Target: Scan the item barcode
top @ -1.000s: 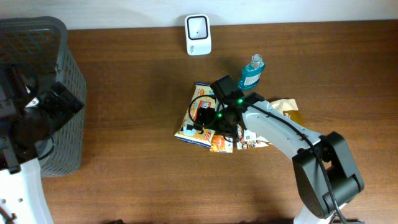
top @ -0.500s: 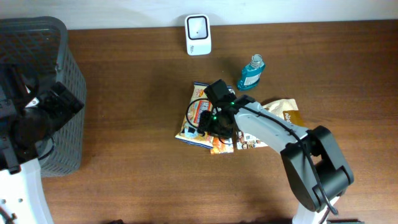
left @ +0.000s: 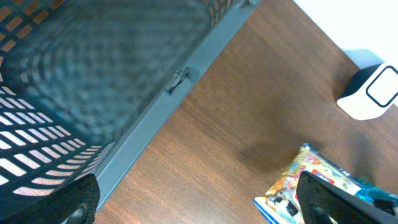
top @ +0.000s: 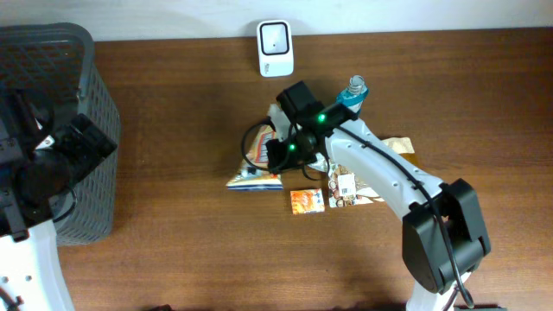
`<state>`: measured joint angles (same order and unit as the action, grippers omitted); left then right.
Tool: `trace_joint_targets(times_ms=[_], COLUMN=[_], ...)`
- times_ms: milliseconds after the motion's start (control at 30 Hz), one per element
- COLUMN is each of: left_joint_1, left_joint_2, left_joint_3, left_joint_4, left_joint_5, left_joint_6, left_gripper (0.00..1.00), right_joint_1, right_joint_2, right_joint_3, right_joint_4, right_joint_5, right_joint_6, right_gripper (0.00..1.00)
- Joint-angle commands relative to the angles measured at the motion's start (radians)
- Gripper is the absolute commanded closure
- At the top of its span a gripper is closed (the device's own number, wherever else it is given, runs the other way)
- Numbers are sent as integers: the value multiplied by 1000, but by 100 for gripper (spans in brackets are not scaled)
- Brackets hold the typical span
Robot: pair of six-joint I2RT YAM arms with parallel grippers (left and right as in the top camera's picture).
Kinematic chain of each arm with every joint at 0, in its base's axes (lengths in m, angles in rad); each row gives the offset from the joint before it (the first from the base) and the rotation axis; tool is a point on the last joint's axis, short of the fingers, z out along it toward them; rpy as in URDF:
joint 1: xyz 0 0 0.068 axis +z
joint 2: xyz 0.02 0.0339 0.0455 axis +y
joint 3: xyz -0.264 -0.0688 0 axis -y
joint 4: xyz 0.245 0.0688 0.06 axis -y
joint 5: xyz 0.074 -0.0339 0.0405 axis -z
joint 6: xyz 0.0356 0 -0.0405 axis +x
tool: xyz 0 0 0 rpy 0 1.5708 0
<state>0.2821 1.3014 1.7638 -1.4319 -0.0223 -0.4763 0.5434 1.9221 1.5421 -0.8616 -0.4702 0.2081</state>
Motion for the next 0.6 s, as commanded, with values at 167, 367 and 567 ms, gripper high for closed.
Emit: trace_joint_targets(times_ms=[167, 367, 567], left_joint_1=[5, 5, 5], left_joint_2=[-8, -8, -8], left_joint_3=[6, 6, 6], left_joint_4=[-2, -1, -2], left_joint_5=[8, 8, 8], left_joint_6=[-9, -9, -9], left_gripper=[1, 1, 1], right_joint_1=[5, 5, 5], right_joint_2=[1, -3, -12], right_joint_3=[56, 63, 113], right_joint_4=[-39, -33, -82], right_joint_5=[-173, -152, 125], right_joint_6=[-163, -132, 10], right_gripper=[96, 96, 96])
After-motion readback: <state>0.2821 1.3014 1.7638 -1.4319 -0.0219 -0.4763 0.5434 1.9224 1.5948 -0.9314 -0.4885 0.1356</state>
